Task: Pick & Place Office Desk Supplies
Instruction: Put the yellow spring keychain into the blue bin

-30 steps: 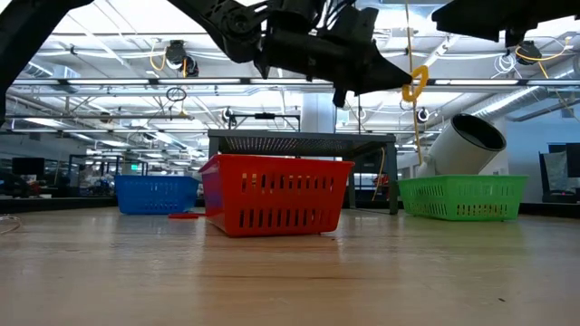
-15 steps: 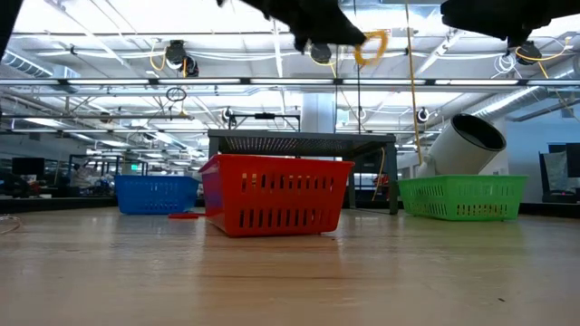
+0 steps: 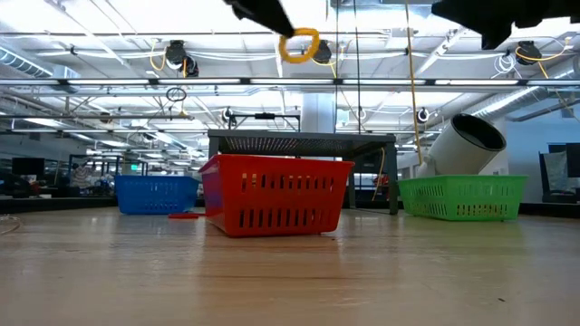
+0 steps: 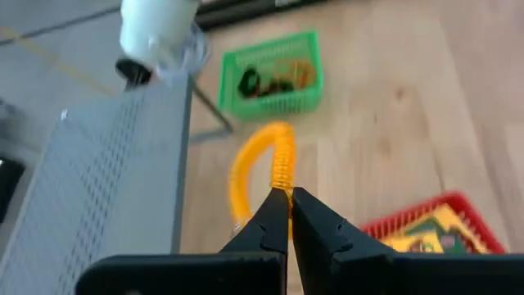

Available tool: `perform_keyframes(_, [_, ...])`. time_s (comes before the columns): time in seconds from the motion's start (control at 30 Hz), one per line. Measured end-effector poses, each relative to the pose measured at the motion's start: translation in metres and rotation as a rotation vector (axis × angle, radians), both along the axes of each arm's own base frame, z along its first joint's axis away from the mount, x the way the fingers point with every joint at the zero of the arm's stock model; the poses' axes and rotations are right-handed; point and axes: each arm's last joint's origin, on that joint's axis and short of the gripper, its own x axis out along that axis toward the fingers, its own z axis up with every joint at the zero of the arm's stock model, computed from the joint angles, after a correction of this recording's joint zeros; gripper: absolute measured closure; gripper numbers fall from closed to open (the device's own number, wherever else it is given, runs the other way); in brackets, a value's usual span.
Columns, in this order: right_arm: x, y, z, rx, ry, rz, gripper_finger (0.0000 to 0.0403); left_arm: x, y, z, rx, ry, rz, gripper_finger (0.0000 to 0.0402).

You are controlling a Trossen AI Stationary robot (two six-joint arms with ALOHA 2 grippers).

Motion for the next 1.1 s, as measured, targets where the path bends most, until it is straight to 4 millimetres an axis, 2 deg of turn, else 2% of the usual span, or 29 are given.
perform_keyframes(0.13, [0.005, -0.005, -0.004, 0.029, 0.021, 0.020, 0.0259, -0.012, -0.010, -0.009, 0.031, 0.112, 0.069, 0.0398])
perform_keyframes(0.27, [0.008, -0.009, -0.007, 0.054, 0.035, 0.037, 0.0259, -0.024, -0.011, -0.015, 0.066, 0.201, 0.171, 0.0395])
perform_keyframes(0.77, [0.011, -0.013, -0.009, 0.077, 0.052, 0.030, 0.0259, -0.060, 0.019, -0.025, 0.191, 0.423, 0.567, 0.0397])
perform_keyframes(0.93, [0.011, -0.013, -0.009, 0.077, 0.052, 0.030, 0.0259, -0.059, 0.026, -0.031, 0.116, 0.349, 0.540, 0.0397])
perform_keyframes(1.1, [0.011, -0.013, -0.008, 0.080, 0.046, 0.060, 0.0259, -0.053, 0.031, -0.050, -0.116, 0.163, 0.294, 0.0397])
